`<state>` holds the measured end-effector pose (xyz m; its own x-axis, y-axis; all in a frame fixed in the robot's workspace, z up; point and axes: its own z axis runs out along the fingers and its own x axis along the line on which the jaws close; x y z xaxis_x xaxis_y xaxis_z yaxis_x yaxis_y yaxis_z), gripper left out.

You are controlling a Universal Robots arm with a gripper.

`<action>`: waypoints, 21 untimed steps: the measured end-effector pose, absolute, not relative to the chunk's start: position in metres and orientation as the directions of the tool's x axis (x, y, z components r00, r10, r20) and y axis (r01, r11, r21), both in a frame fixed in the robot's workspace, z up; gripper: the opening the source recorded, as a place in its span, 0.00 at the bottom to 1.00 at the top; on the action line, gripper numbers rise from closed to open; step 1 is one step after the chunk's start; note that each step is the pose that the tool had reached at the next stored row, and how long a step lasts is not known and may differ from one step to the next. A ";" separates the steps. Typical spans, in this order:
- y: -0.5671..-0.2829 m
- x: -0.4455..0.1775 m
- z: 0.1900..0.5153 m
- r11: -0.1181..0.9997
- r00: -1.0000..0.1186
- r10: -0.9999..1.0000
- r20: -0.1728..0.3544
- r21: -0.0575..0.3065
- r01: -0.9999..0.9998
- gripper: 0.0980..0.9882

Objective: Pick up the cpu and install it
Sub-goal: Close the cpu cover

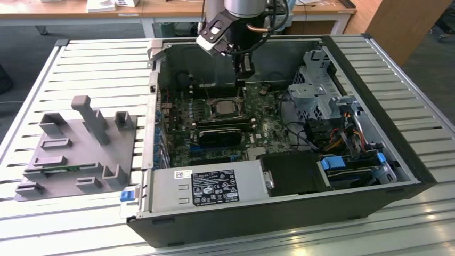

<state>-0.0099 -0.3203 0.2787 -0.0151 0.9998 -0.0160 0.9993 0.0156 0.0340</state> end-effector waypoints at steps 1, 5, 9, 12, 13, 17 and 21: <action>-0.320 -0.009 0.278 0.016 -0.015 1.000 -0.016 0.034 0.999 0.01; -0.317 -0.003 0.275 0.016 -0.015 1.000 -0.016 0.034 0.999 0.01; -0.315 0.005 0.273 0.016 -0.015 1.000 -0.016 0.034 0.999 0.01; -0.313 0.009 0.272 0.016 -0.015 1.000 -0.018 0.034 0.999 0.01; -0.313 0.011 0.272 0.016 -0.015 1.000 -0.018 0.034 0.999 0.01; -0.311 0.014 0.270 0.016 -0.015 1.000 -0.023 0.034 0.999 0.01; -0.311 0.019 0.268 0.016 -0.015 1.000 -0.024 0.034 0.999 0.01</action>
<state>0.0187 -0.3108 0.2677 -0.0151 0.9996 -0.0241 0.9993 0.0159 0.0340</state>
